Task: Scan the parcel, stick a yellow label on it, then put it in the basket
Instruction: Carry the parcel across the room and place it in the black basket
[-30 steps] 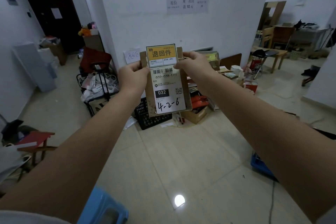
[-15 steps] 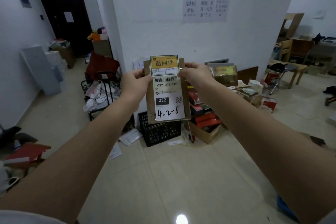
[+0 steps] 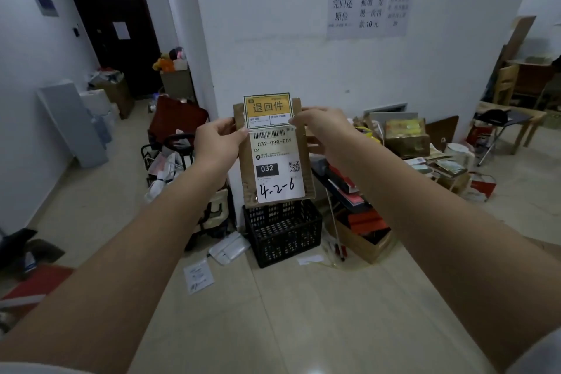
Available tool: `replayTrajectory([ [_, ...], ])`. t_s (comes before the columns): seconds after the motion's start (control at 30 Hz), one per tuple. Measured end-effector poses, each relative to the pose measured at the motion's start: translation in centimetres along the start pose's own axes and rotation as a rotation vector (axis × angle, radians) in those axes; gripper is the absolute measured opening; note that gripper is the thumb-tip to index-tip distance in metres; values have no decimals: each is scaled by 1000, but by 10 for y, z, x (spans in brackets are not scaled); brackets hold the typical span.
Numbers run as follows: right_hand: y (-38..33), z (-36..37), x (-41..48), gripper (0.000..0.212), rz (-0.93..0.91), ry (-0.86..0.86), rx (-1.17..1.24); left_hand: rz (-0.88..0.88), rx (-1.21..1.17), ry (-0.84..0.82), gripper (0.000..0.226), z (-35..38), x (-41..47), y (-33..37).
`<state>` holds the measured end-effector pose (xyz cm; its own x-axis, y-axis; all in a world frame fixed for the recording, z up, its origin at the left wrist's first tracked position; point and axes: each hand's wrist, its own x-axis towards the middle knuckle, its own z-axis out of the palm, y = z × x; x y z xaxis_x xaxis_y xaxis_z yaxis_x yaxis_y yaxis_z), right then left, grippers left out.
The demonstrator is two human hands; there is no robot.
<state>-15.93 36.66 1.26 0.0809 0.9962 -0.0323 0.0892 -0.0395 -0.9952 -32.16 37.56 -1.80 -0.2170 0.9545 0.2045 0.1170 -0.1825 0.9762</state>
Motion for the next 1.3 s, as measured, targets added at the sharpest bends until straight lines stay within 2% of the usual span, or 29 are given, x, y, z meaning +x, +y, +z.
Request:
replayTrajectory([
  [0.3,13,3,105,7,36,2,-48,-34,56,0,21,32,95,-31],
  [0.43,39,-1,178,18,66,-67,-3,-77,100,22,22,66,150,-59],
  [0.5,51,-8,218,17,70,-107,-25,-107,100,21,21,87,182,-74],
  [0.63,56,-23,304,27,83,-140,-85,-139,70,60,23,129,253,-97],
  [0.83,44,-33,416,23,67,-188,-52,-136,61,131,29,168,346,-116],
  [1.0,57,-25,476,23,141,-259,-56,-170,111,197,31,181,397,-139],
  [1.13,64,-17,526,33,176,-250,-77,-208,117,220,31,192,443,-160],
  [1.3,77,0,597,28,192,-229,-69,-254,85,199,33,203,509,-197],
])
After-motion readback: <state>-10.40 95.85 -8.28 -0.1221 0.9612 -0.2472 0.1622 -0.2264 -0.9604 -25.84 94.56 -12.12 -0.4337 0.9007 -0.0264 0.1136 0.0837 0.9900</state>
